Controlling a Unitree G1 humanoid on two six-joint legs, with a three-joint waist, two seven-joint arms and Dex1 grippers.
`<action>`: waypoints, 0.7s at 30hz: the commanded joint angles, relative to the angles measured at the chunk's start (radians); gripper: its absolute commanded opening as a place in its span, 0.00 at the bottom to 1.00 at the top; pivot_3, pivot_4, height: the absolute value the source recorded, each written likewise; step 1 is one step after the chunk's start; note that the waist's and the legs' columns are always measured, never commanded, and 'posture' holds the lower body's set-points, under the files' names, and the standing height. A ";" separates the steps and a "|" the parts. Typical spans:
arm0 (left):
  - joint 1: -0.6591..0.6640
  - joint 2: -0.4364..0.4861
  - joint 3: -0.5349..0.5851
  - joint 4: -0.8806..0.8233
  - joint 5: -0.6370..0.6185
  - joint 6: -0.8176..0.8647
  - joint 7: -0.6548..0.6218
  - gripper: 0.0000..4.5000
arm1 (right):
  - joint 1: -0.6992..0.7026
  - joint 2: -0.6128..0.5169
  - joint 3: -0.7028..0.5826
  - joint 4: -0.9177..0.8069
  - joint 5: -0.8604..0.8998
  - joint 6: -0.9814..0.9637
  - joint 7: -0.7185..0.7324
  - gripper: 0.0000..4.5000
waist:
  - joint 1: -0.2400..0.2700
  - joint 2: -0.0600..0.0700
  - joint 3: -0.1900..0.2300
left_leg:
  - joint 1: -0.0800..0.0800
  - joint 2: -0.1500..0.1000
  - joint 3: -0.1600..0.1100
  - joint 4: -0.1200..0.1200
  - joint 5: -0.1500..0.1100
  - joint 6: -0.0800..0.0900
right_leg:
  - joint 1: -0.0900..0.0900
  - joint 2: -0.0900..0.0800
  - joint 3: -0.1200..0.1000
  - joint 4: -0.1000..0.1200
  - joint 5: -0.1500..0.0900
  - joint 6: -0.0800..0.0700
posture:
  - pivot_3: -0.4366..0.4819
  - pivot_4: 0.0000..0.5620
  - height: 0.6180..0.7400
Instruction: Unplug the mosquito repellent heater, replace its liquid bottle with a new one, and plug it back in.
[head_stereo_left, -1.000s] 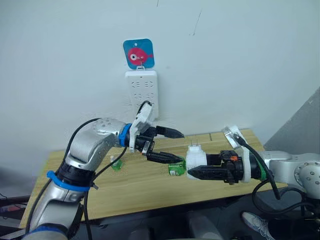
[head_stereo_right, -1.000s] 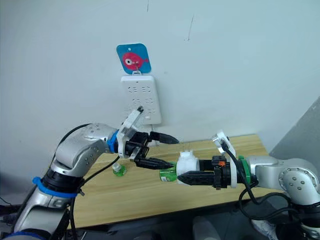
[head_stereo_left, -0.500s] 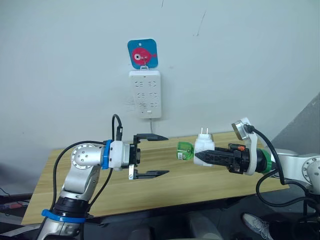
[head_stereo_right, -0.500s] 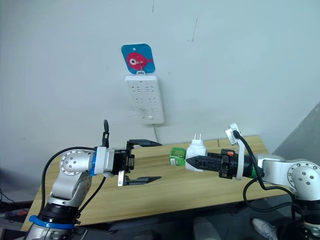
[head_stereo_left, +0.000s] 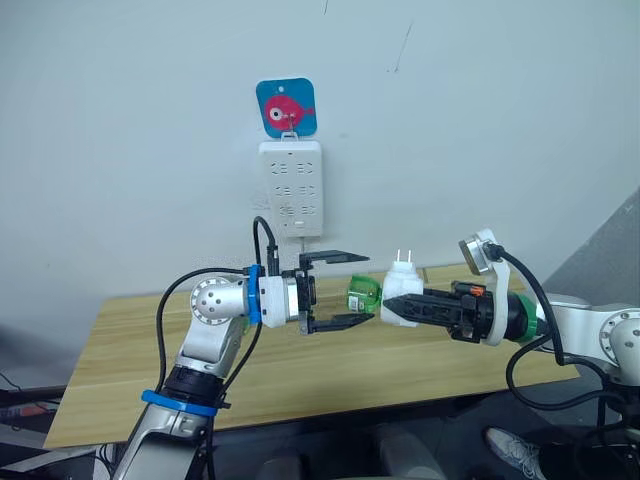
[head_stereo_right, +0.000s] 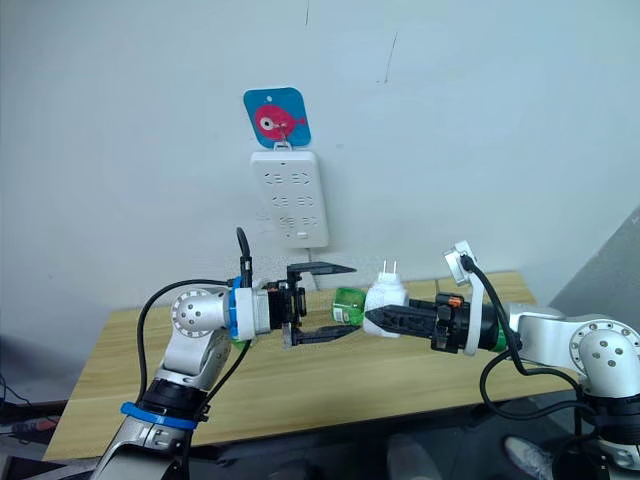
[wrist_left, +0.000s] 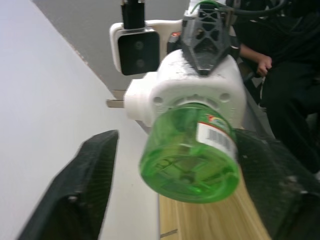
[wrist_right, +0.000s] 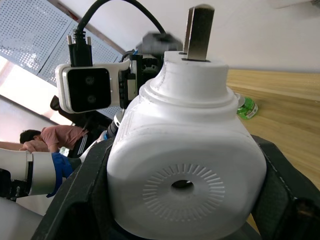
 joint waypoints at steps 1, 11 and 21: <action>0.005 0.010 -0.010 -0.012 -0.016 -0.013 0.002 0.59 | -0.011 0.005 -0.011 -0.035 0.032 -0.014 0.001 0.68 | 0.000 0.000 0.000 | 0.000 0.000 0.000 0.000 0.000 0.000 | 0.000 0.000 0.000 0.000 0.000 0.000 | 0.28 0.15 1.00; -0.109 0.160 -0.097 -0.179 -0.093 0.480 -0.059 0.52 | -0.017 -0.030 0.002 -0.099 -0.063 0.016 0.085 0.68 | -0.003 0.000 0.000 | -0.001 0.000 -0.001 0.000 0.000 0.000 | 0.000 0.000 -0.001 0.000 0.000 0.000 | 0.30 0.14 1.00; -0.453 0.315 -0.145 -0.169 -0.473 1.523 -0.112 0.52 | -0.029 -0.029 0.037 -0.155 -0.187 0.007 0.197 0.68 | -0.026 0.000 0.000 | 0.002 0.000 -0.003 -0.001 0.000 0.001 | -0.001 0.001 -0.003 0.000 -0.001 0.001 | 0.30 0.14 1.00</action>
